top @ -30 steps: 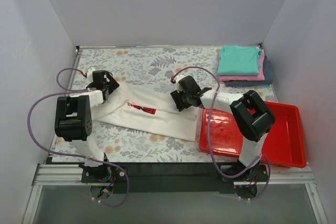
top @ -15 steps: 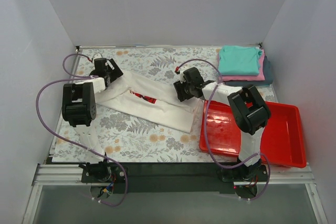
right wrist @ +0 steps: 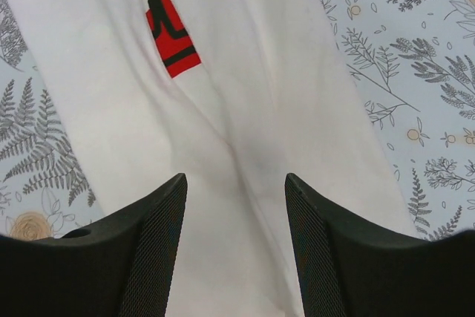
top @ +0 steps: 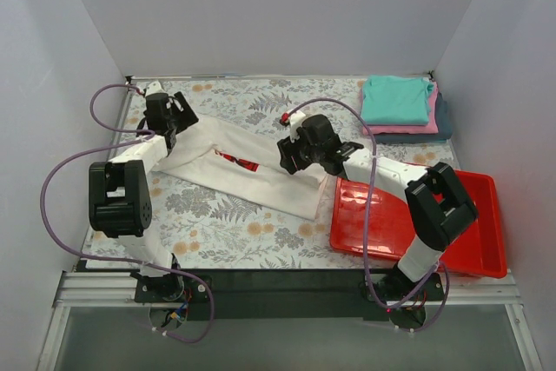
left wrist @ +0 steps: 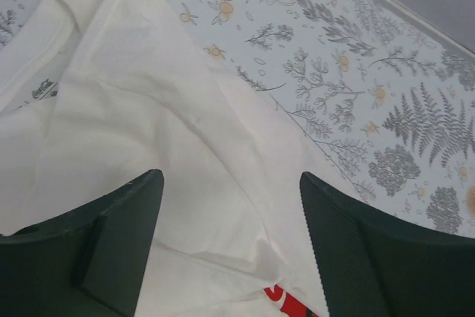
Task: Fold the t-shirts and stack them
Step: Fold the tshirt
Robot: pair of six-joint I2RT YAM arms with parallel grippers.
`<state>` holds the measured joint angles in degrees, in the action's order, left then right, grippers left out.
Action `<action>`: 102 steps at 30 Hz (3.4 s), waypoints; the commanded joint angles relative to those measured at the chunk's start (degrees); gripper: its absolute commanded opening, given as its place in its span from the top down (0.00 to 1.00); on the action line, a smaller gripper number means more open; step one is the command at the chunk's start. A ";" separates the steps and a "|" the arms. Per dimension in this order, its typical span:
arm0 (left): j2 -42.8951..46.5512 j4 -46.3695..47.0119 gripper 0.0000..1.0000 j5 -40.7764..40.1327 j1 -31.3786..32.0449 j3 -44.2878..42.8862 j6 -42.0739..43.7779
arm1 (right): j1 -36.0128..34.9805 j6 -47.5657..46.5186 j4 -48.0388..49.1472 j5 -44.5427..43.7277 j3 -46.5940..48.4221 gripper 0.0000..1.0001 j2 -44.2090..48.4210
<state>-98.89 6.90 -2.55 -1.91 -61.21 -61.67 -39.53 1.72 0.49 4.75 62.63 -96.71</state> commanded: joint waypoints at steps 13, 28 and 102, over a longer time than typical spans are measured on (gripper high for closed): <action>-3.24 -13.66 0.47 -9.58 0.24 1.36 2.78 | -0.46 2.24 4.69 -0.97 -12.97 0.50 15.23; -2.62 -15.77 1.00 -8.71 0.24 2.76 2.08 | -0.46 2.68 4.78 -2.12 -14.20 0.49 16.81; -0.69 -11.38 0.38 -3.08 2.09 10.23 -4.34 | -5.38 2.33 -5.67 -10.38 -13.94 0.92 6.62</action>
<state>-98.59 0.08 -5.30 0.75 -50.87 -67.09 -43.53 4.29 -2.35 -4.47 47.16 -90.74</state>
